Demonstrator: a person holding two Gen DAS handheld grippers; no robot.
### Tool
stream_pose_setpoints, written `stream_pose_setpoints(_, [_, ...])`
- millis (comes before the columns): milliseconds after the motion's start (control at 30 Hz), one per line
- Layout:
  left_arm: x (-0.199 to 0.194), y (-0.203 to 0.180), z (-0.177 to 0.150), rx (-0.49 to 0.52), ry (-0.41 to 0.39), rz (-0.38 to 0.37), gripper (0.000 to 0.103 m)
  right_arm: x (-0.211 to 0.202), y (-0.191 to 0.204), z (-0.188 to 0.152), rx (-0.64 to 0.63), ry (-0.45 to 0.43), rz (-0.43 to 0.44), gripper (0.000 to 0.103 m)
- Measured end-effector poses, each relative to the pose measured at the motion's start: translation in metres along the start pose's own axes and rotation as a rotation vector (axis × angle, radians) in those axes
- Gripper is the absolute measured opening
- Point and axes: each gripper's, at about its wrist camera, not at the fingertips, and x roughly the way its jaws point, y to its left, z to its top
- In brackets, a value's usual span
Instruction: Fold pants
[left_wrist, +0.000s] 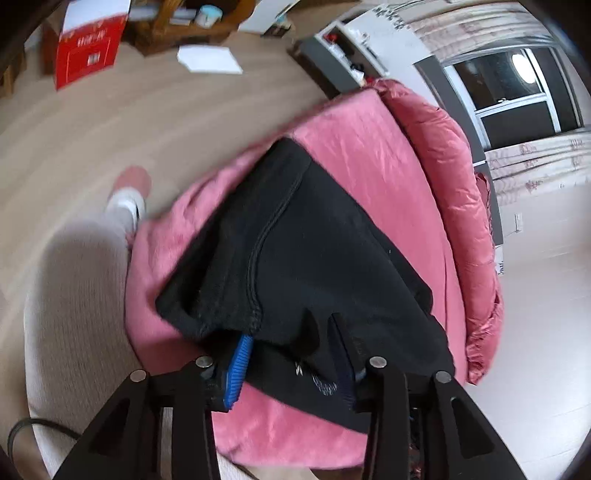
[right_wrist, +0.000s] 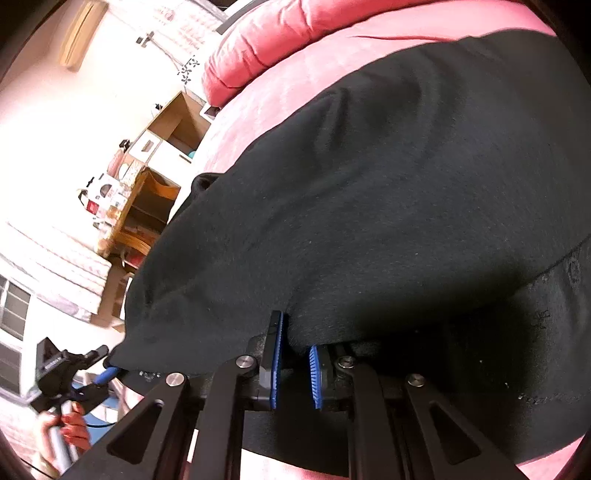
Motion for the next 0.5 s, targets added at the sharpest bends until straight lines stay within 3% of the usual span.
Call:
stream_pose_setpoints(100, [0.004, 0.000, 0.001, 0.022, -0.029, 0.032, 0.032, -0.012, -0.010, 0.006, 0.053, -0.058, -0.005, 0.020])
stream_pose_setpoints(200, [0.010, 0.002, 0.006, 0.030, -0.028, 0.040, 0.015, -0.024, -0.036, 0.017, 0.169, -0.119, -0.007, 0.027])
stream_pose_setpoints(300, [0.008, -0.002, 0.006, 0.070, -0.030, 0.043, 0.008, -0.035, -0.065, 0.027, 0.289, -0.177, 0.019, 0.020])
stream_pose_setpoints(333, [0.006, -0.004, 0.007, 0.078, -0.035, 0.038, 0.007, -0.041, -0.071, 0.030, 0.305, -0.198, 0.010, 0.011])
stream_pose_setpoints(500, [-0.011, -0.007, 0.014, 0.072, -0.049, -0.017, 0.007, -0.074, -0.065, 0.030, 0.271, -0.252, 0.025, 0.008])
